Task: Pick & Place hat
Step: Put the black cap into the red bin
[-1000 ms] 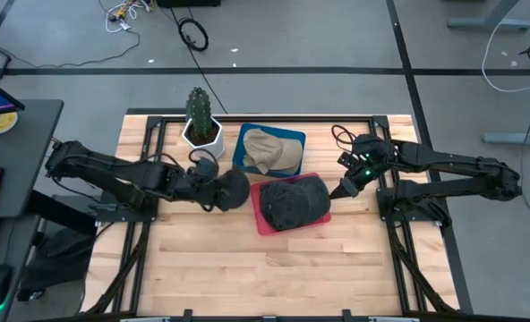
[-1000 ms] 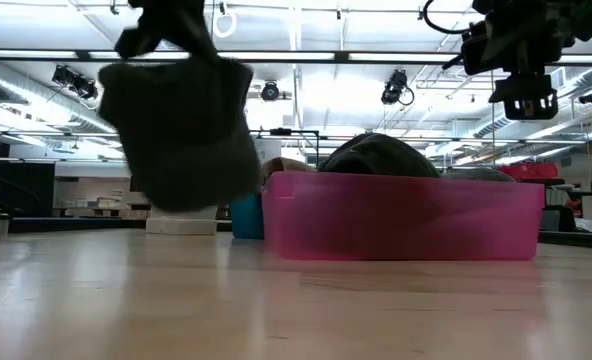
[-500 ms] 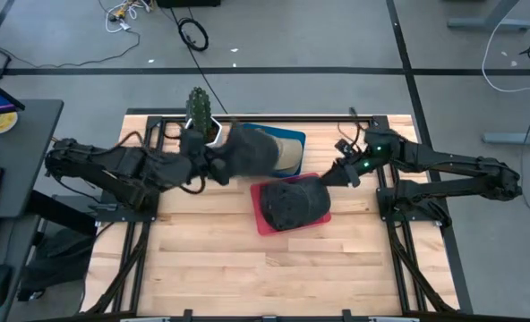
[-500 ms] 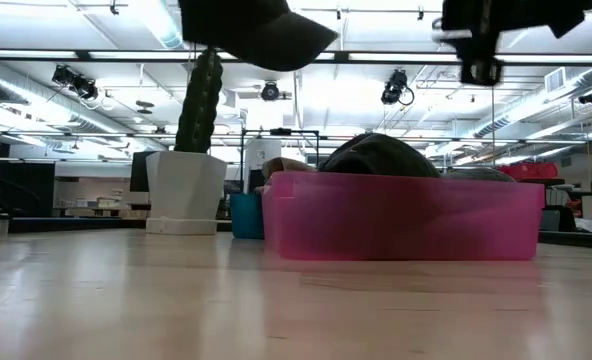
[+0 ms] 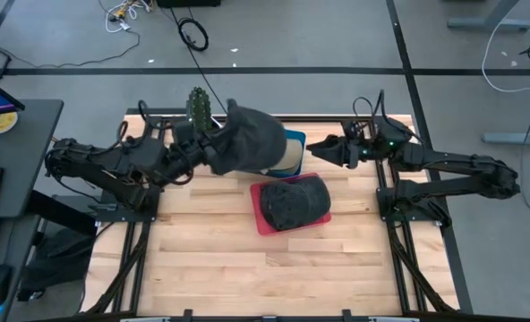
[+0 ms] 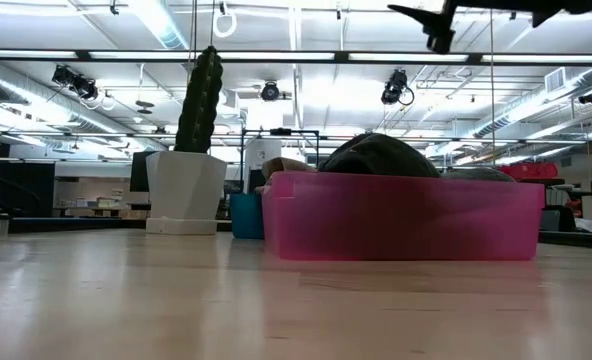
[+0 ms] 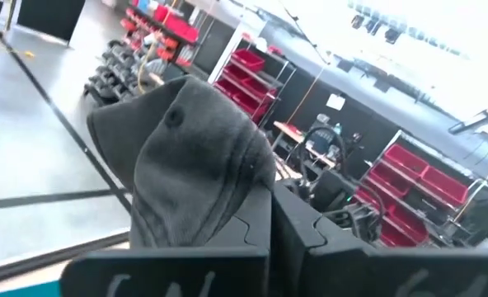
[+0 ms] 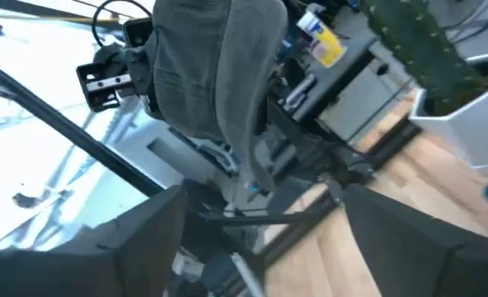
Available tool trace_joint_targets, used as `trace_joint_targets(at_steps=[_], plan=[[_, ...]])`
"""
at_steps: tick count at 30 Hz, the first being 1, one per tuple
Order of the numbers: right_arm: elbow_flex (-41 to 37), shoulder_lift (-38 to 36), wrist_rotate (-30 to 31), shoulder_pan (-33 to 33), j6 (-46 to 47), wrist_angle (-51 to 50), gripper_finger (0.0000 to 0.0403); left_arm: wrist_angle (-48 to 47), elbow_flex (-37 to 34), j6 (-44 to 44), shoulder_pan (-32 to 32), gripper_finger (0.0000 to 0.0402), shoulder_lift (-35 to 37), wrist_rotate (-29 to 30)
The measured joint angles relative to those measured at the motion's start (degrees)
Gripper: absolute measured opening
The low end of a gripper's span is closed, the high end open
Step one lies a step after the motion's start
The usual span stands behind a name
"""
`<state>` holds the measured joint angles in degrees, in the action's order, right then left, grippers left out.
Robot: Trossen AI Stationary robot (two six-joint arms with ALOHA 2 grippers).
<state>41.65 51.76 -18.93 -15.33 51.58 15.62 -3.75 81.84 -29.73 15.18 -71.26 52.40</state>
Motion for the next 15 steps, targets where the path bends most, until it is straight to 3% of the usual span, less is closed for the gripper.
trace_joint_targets(at_steps=[9,15], plan=[[0.0,10.29,-1.63,0.0,6.45,20.57,0.0348,2.98,-0.02,3.45,-1.67,0.0001,0.0,-1.01],[0.0,15.43,-1.59,0.0,6.35,25.24,0.0338,3.45,-0.02,3.4,-2.27,0.0001,-0.04,-2.66]])
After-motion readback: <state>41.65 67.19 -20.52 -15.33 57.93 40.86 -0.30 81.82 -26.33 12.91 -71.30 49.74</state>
